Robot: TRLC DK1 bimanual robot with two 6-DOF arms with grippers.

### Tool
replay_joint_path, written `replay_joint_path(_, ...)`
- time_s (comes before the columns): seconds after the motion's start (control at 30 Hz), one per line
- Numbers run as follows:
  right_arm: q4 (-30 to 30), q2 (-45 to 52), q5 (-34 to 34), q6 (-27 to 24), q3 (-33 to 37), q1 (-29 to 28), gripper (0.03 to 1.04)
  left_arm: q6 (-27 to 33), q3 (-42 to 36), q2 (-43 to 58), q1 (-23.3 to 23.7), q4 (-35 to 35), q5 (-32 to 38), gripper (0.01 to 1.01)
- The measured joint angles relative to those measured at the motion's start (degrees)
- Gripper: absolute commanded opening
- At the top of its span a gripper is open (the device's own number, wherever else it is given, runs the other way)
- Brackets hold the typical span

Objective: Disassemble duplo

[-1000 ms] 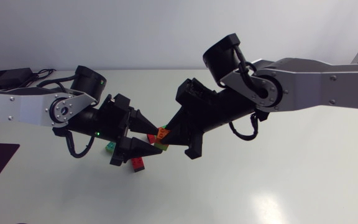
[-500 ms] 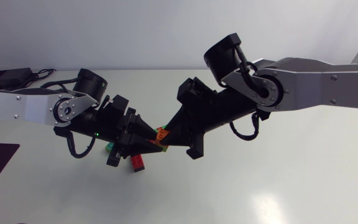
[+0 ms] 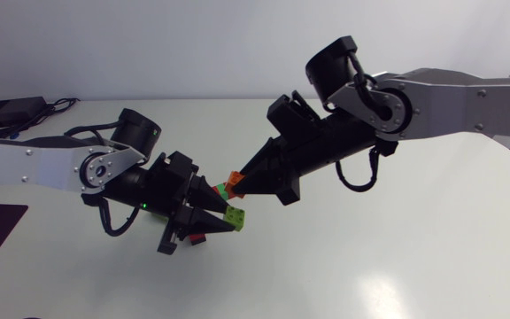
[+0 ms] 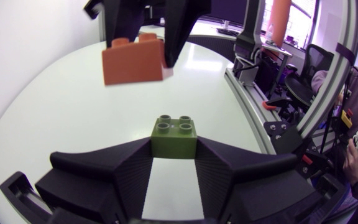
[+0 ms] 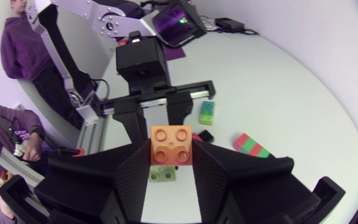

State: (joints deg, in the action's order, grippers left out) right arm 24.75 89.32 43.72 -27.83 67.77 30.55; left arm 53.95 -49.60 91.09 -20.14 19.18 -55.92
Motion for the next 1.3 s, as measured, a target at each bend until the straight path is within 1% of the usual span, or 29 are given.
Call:
replay_joint_path(0.07, -3.21, -1.92, -6.12, 0.00, -2.27, -0.94, 0.24, -1.99, -2.51, 3.87, 1.01, -1.25, 2.75, 0.351)
replay_joint_path(0.13, -4.83, -4.24, -9.22, -0.04, -4.68, -2.45, 0.24, -4.11, -4.70, 7.89, 1.36, -3.56, 5.68, 0.352)
replay_joint_path(0.23, -5.75, -5.95, -11.02, -0.55, -7.23, -4.96, 0.24, -5.49, -5.53, 12.11, 0.15, -5.75, 10.12, 0.354)
replay_joint_path(0.37, -5.90, -6.03, -12.85, -2.01, -10.88, -7.63, 0.24, -5.86, -5.53, 17.05, -4.17, -7.41, 15.34, 0.364)
replay_joint_path(0.47, -7.21, -6.03, -14.40, -2.71, -13.97, -8.04, 0.24, -6.05, -5.53, 19.98, -6.64, -9.20, 17.35, 0.366)
replay_joint_path(0.57, -9.14, -5.99, -16.44, -3.19, -16.22, -8.04, 0.24, -6.10, -5.46, 20.41, -7.50, -11.19, 18.71, 0.375)
replay_joint_path(0.6, -9.81, -5.90, -17.33, -3.30, -16.92, -8.04, 0.24, -6.19, -5.46, 20.41, -7.65, -11.82, 19.28, 0.426)
replay_joint_path(0.63, -10.38, -5.77, -18.56, -3.54, -17.49, -7.93, 0.24, -6.25, -5.46, 20.41, -7.67, -12.00, 19.63, 0.530)
replay_joint_path(0.7, -11.54, -5.14, -20.15, -3.98, -18.36, -7.74, 0.24, -6.29, -5.44, 20.39, -7.69, -12.33, 20.26, 0.787)
replay_joint_path(0.73, -11.72, -4.76, -20.59, -4.28, -18.62, -7.65, 0.24, -6.29, -5.29, 20.33, -7.69, -12.37, 20.46, 0.872)
replay_joint_path(0.8, -11.89, -4.17, -21.40, -4.44, -19.12, -7.50, 0.24, -6.32, -4.31, 19.37, -7.56, -12.35, 20.81, 0.967)
replay_joint_path(0.93, -12.31, -3.21, -23.28, -5.07, -19.30, -7.28, 0.25, -6.54, -2.27, 13.46, -6.03, -11.17, 20.83, 0.975)
replay_joint_path(1.13, -15.74, -0.79, -26.71, -6.34, -20.04, -7.41, 0.25, -6.69, -2.10, 2.75, -0.61, -8.61, 20.81, 0.970)
replay_joint_path(1.23, -17.46, 1.53, -28.20, -6.75, -21.20, -7.74, 0.26, -6.62, -1.27, 1.53, 1.01, -7.19, 20.83, 0.956)
replay_joint_path(1.3, -18.91, 3.26, -29.46, -6.97, -22.10, -7.96, 0.29, -6.19, 0.20, 1.53, 1.11, -5.81, 21.14, 0.954)
